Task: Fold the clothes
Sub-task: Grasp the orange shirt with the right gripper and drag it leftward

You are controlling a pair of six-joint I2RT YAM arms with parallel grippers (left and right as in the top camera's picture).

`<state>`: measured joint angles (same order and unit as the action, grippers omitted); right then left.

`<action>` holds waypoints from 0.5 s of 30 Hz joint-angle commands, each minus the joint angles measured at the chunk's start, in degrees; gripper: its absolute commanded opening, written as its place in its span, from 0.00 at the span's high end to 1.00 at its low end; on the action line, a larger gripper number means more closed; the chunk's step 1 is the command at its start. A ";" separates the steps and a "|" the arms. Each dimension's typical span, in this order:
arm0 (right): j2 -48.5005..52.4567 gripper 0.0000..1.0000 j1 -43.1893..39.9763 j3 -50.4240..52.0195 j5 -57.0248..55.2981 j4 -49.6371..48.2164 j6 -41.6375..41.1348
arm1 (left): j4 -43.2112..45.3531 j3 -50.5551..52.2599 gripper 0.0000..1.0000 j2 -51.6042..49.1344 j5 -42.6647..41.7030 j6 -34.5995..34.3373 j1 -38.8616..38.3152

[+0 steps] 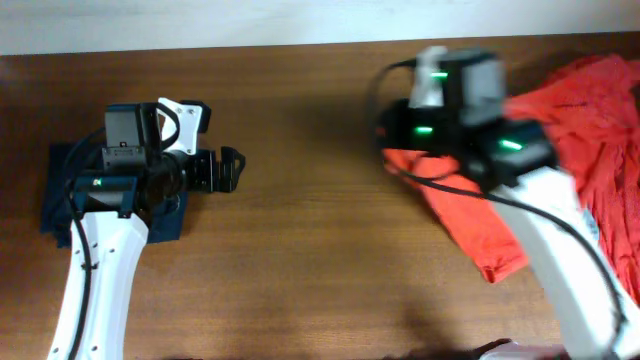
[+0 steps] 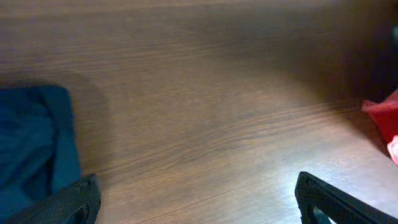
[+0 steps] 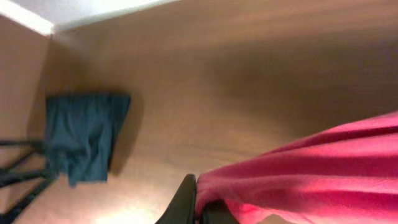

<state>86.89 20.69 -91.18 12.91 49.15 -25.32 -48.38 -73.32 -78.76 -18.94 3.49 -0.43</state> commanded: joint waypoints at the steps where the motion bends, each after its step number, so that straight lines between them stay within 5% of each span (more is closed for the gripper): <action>1: 5.64 0.96 6.71 -0.11 0.37 -3.65 1.11 | -0.52 -1.55 0.01 0.55 5.92 0.94 -0.15; 15: 11.78 0.96 32.87 -0.11 -4.76 -4.96 6.71 | 0.37 -1.57 0.01 2.84 13.00 0.94 -0.15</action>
<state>99.24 48.51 -90.91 11.94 42.65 -21.08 -48.23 -73.52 -76.95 -8.10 3.53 -0.43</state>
